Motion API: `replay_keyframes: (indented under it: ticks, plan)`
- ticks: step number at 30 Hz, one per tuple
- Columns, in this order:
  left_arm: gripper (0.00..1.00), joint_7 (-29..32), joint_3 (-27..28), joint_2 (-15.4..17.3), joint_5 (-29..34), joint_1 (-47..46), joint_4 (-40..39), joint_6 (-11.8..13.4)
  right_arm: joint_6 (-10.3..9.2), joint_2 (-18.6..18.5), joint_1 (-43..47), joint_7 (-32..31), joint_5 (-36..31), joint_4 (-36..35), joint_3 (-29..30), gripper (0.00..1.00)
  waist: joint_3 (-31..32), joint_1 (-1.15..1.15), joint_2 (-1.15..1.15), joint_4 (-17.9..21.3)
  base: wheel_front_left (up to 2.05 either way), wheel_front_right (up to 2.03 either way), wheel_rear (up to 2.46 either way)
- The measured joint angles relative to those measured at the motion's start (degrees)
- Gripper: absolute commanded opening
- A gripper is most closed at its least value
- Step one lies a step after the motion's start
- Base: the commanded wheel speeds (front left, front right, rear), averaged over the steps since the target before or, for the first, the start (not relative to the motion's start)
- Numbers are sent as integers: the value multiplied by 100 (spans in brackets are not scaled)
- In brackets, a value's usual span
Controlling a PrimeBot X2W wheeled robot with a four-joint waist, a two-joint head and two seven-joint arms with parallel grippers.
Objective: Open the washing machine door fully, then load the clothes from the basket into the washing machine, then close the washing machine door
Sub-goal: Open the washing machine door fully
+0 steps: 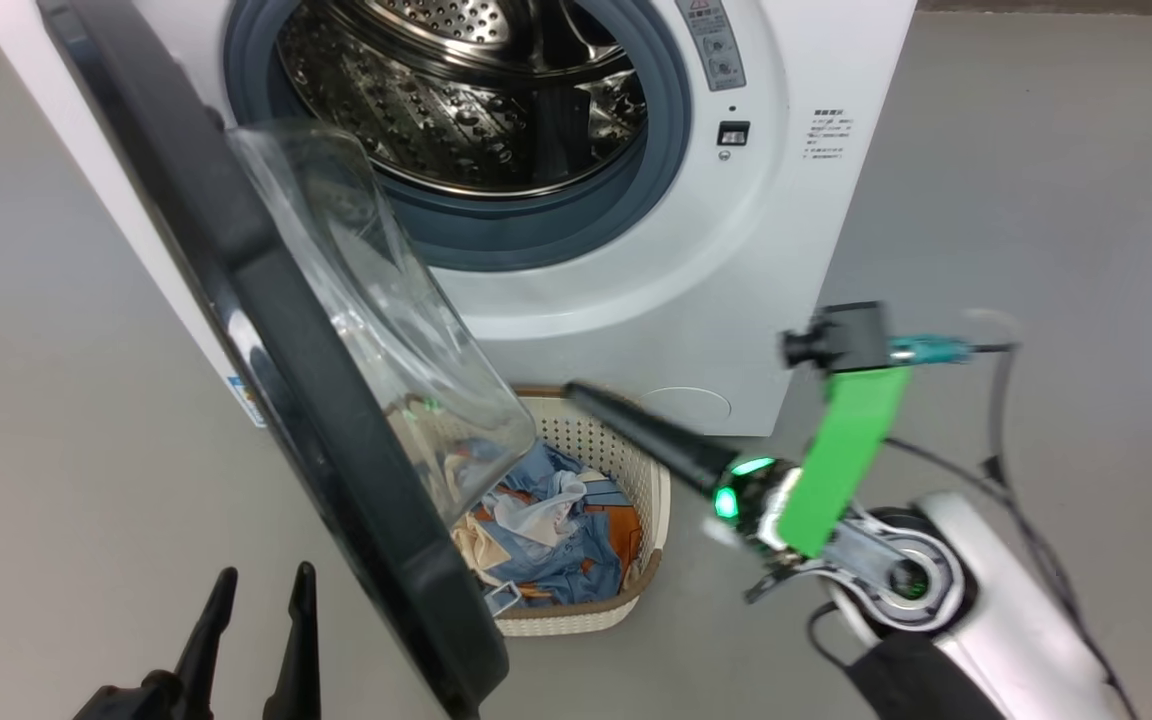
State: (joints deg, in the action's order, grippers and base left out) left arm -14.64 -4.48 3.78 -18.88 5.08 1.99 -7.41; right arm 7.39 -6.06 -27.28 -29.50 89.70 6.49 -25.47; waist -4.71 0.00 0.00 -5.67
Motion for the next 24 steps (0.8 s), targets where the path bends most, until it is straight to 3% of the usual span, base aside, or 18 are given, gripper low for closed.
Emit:
replay_keyframes:
  ticks: [1,7,16,21,24]
  plan:
    - [100,0,8,-1,0,0,1,0,0,-60,46,137,-94,-94,51,100,2,0,0,9,0,0,0]
    - [100,0,55,1,1,12,5,0,0,-592,245,1423,-872,-621,113,100,22,0,0,59,0,0,0]
    - [100,0,96,9,1,85,8,0,0,-1838,607,3945,-1967,-545,-519,100,34,0,0,191,0,0,0]
    - [100,0,125,11,1,102,7,0,1,-2239,890,4380,-2366,-294,-490,100,63,0,0,261,0,0,0]
    - [100,0,147,15,1,171,4,0,1,-2217,1139,4380,-2918,-213,-40,100,85,0,0,309,0,0,0]
